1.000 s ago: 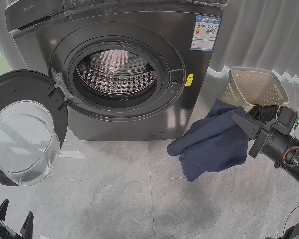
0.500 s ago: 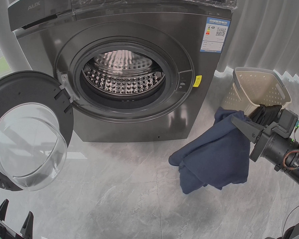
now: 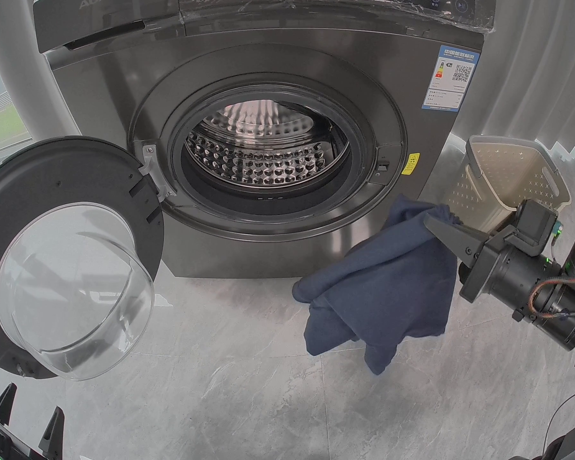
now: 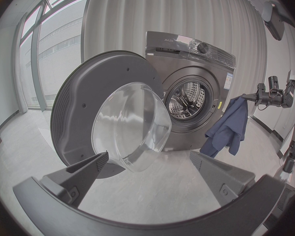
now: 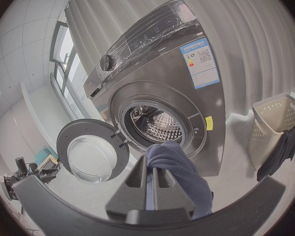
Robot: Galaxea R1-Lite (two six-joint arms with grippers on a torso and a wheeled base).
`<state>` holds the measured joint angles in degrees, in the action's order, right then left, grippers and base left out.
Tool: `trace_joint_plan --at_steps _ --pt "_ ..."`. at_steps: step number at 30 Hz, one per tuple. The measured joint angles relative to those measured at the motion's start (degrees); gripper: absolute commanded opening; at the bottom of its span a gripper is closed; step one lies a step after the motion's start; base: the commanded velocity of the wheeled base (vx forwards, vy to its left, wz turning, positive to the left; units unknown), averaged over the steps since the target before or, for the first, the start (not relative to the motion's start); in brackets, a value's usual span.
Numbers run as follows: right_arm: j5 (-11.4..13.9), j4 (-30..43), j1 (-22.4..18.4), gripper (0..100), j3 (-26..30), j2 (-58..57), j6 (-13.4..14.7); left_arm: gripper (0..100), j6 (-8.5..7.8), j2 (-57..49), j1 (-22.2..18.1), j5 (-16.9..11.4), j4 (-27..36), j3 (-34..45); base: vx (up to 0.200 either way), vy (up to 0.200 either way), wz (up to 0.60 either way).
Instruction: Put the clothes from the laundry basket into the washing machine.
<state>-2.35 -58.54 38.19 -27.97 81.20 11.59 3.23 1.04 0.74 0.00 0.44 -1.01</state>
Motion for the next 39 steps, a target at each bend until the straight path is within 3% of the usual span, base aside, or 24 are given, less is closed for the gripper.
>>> trace_joint_plan --at_steps 9,14,31,36,39 --pt "-0.46 -2.66 2.60 0 -4.01 3.36 0.06 100 -0.66 0.00 -0.11 0.10 -0.15 0.00 0.000 0.000 0.00" --pt "-0.99 -4.41 3.60 0 -5.05 5.92 -0.05 100 -3.44 0.00 -0.20 -0.11 -0.26 0.00 0.000 0.000 0.00" --pt "-1.10 -5.53 4.47 0 -6.29 9.53 -0.11 100 -3.02 0.00 -0.22 -0.43 -0.22 0.00 0.000 0.000 0.00" --pt "-1.08 -6.08 4.96 0 -7.70 11.00 0.17 100 -5.58 0.00 -0.28 -1.48 -0.51 0.00 0.000 0.000 0.00" --pt "-1.08 -7.72 5.16 0 -8.63 11.90 0.22 100 -3.89 -0.02 -0.33 -2.51 -2.00 -0.06 0.000 0.000 0.00"
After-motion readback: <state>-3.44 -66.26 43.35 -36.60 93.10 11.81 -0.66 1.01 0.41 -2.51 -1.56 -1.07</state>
